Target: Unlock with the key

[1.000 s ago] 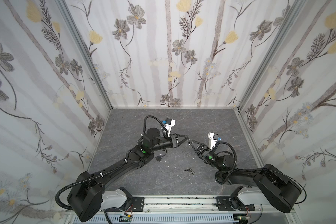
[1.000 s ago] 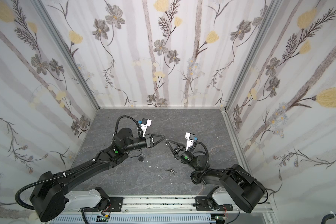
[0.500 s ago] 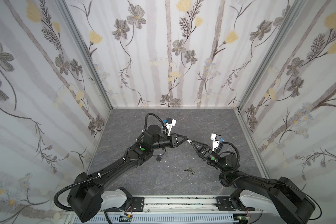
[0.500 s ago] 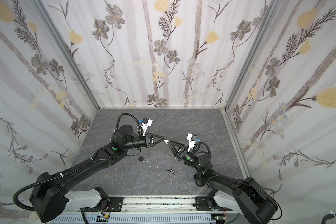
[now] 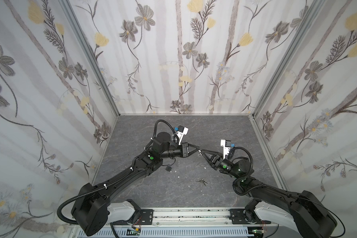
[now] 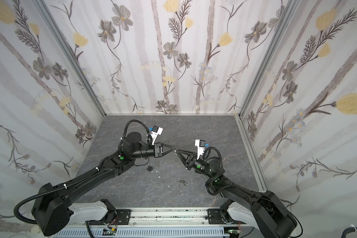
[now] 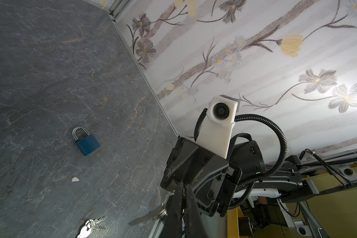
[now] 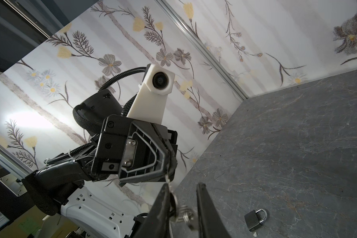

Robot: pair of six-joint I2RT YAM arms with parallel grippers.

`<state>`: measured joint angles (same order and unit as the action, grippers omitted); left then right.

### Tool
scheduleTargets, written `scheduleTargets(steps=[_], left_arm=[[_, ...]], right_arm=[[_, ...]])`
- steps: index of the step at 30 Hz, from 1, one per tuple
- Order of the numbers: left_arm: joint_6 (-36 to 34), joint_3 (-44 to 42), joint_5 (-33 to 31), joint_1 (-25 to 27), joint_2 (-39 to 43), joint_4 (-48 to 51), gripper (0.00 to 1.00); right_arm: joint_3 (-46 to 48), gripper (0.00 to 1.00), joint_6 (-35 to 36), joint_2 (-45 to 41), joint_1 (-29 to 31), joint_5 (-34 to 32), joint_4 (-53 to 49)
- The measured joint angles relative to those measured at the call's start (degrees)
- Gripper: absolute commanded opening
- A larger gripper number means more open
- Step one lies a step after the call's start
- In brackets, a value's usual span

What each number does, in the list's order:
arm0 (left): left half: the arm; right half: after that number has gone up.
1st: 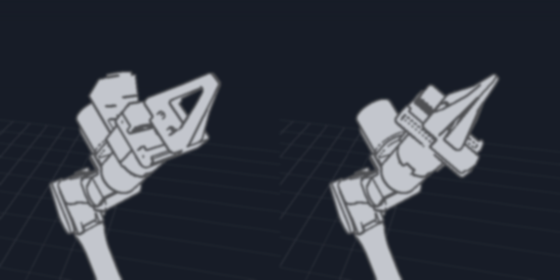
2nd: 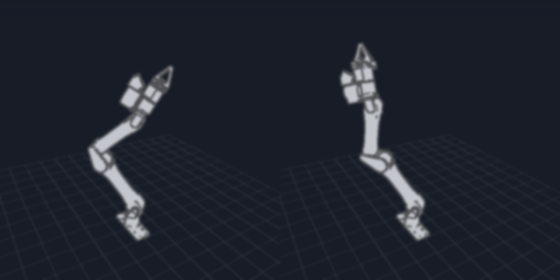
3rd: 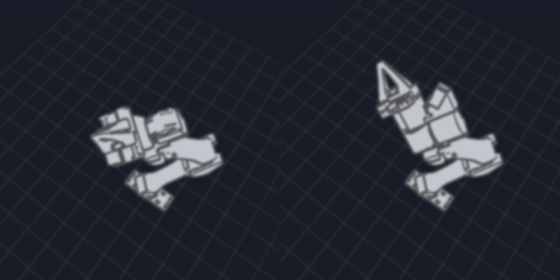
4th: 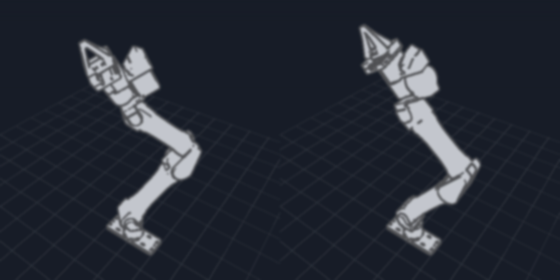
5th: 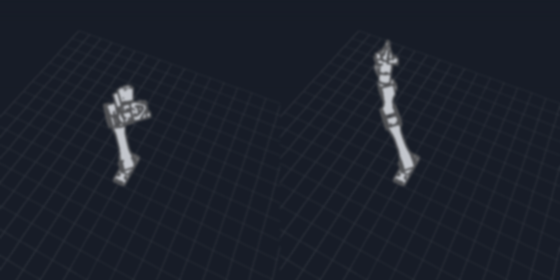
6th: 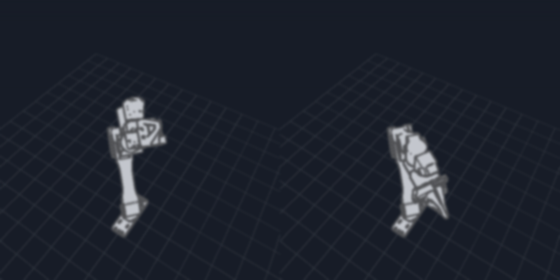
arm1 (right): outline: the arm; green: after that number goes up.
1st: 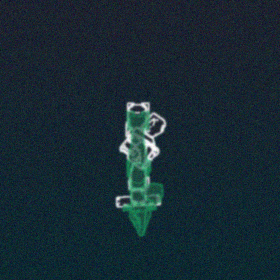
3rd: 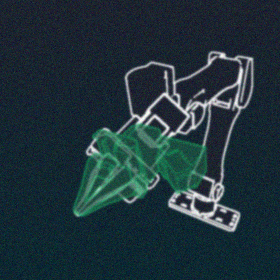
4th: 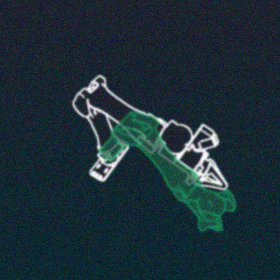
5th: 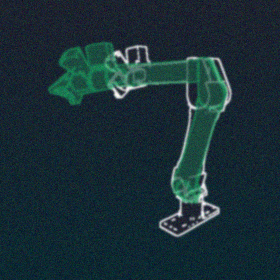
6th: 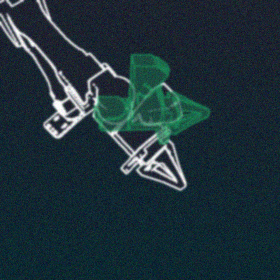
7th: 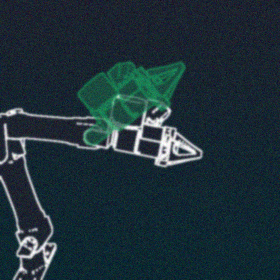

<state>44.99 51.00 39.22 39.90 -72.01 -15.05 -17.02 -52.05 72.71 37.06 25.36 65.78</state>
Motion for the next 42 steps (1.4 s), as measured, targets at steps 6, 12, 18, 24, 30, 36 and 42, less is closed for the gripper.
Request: scheduleTargets(steps=[6, 12, 18, 24, 30, 36, 42], left_arm=[[-0.1, 0.0, 0.0, 0.0, 0.0, 0.2, 0.00], [-0.2, 0.0, 0.0, 0.1, -0.1, 0.2, 0.00], [-0.6, 0.1, -0.1, 0.1, -1.1, 0.5, 0.00], [-1.3, 0.1, -0.2, 0.1, -1.1, 0.7, 0.00], [-1.3, 0.1, -0.2, 0.1, -1.1, 0.7, 0.00], [-1.3, 0.1, -0.6, 0.0, -1.1, 0.7, 0.00], [-1.3, 0.1, -0.7, 0.1, -1.1, 0.7, 0.00]], right_arm=[[-0.1, 0.33, -1.0, 1.3, 0.0, 3.3, 1.5], [-0.3, 0.31, -3.0, 2.4, -0.1, 6.6, 3.5], [-0.2, 0.38, -3.8, 1.9, -0.8, 7.7, 4.3], [0.2, 0.40, -4.0, -0.2, -1.9, 7.7, 2.9], [0.2, 0.35, -3.8, -0.7, -2.2, 7.7, 0.8], [0.1, 0.46, -3.8, 0.1, -2.2, 8.6, 0.4], [0.2, 0.45, -3.3, -1.4, -3.1, 7.0, -3.2]])
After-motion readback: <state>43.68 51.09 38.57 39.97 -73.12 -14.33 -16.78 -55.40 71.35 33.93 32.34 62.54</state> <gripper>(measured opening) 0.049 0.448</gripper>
